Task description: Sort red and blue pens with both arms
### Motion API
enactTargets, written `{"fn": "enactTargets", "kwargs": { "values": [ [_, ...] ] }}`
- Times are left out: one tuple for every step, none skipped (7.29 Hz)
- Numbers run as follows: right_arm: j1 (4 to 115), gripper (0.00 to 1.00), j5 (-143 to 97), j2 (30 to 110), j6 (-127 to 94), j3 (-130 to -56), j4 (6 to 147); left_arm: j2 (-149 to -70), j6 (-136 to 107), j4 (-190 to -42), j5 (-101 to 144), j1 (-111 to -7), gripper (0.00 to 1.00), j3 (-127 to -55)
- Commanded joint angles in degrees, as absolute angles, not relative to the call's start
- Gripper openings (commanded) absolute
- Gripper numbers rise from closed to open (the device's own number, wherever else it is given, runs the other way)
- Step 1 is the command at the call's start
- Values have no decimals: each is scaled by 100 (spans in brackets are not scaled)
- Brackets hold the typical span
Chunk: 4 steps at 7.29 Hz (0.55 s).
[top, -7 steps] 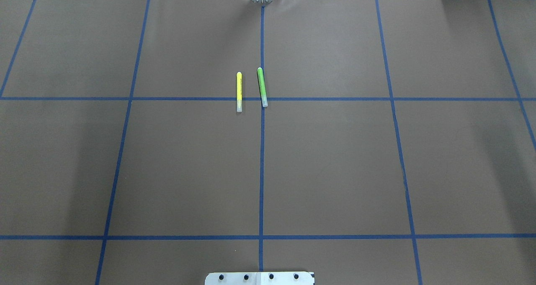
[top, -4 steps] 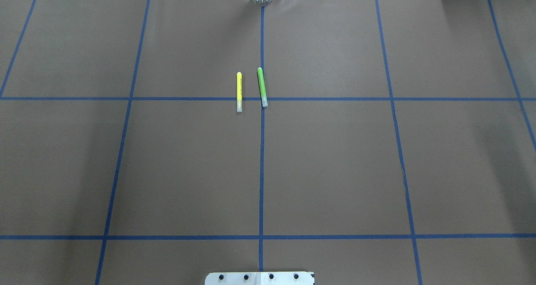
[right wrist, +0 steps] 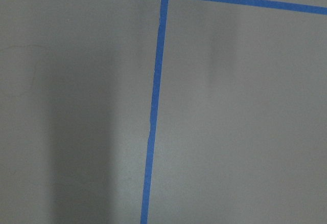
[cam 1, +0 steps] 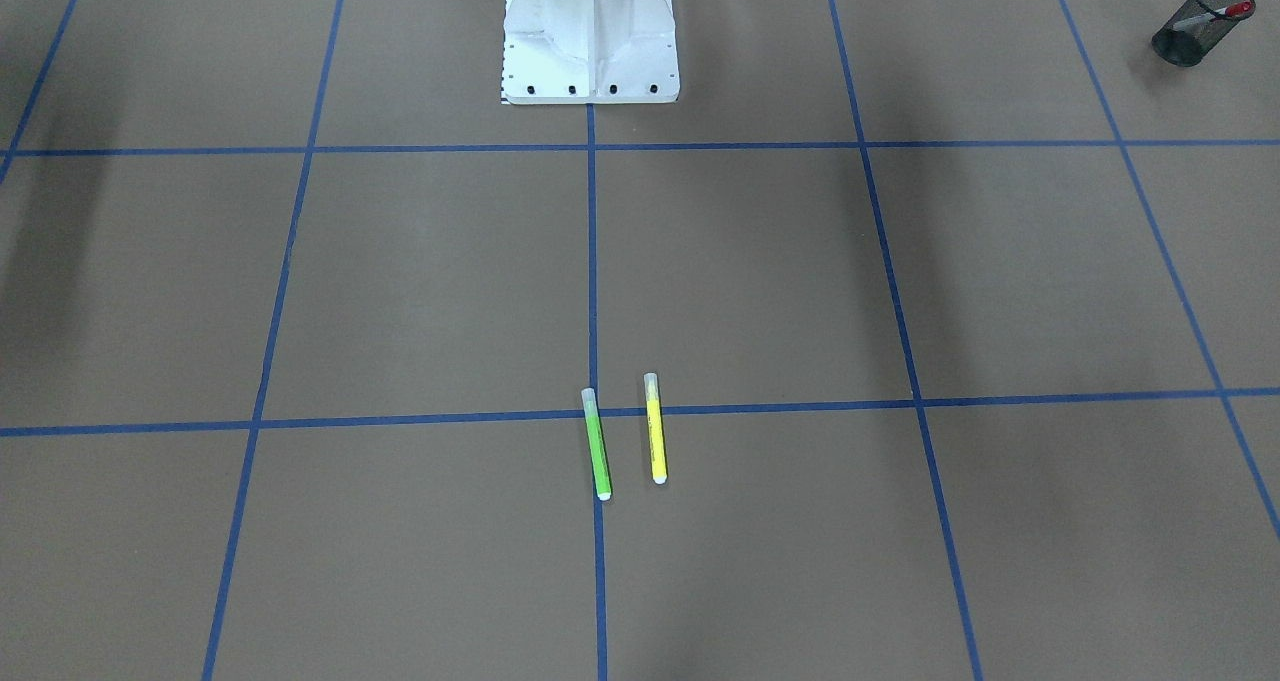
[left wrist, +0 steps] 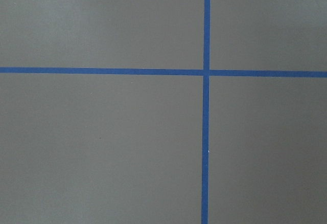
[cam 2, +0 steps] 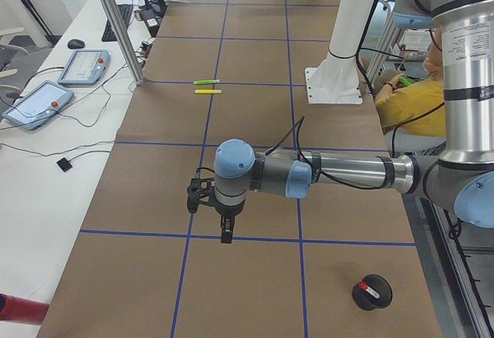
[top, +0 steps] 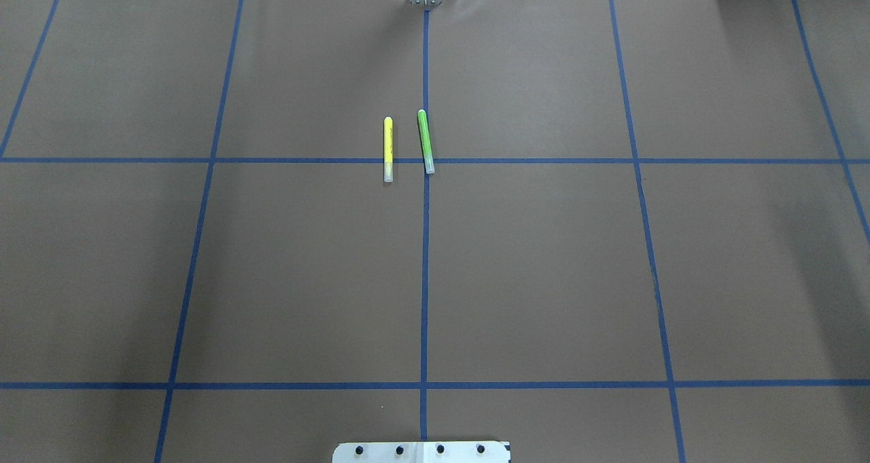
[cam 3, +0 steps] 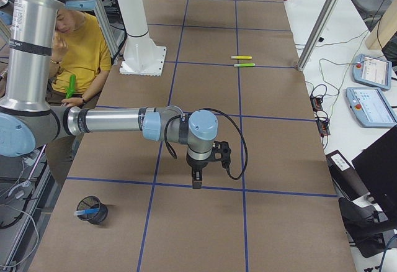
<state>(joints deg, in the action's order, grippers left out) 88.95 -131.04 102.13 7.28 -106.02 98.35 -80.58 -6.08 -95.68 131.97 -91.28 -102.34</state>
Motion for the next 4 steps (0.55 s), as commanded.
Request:
{"fn": "enactTargets", "kwargs": {
  "values": [
    [8895, 100, -13104, 10213, 729, -10600, 9835, -8042, -598, -9580, 13219, -9123, 100, -10239],
    [8895, 100, -13104, 10213, 729, -10600, 9835, -8033, -606, -9580, 13219, -9123, 100, -10239],
    [8895, 100, -13104, 10213, 729, -10591, 9835, -8033, -606, -9580, 13219, -9123, 100, -10239],
    [8895, 100, -13096, 10204, 729, -10556, 9826, -8033, -606, -9580, 13219, -9123, 100, -10231]
  ]
}}
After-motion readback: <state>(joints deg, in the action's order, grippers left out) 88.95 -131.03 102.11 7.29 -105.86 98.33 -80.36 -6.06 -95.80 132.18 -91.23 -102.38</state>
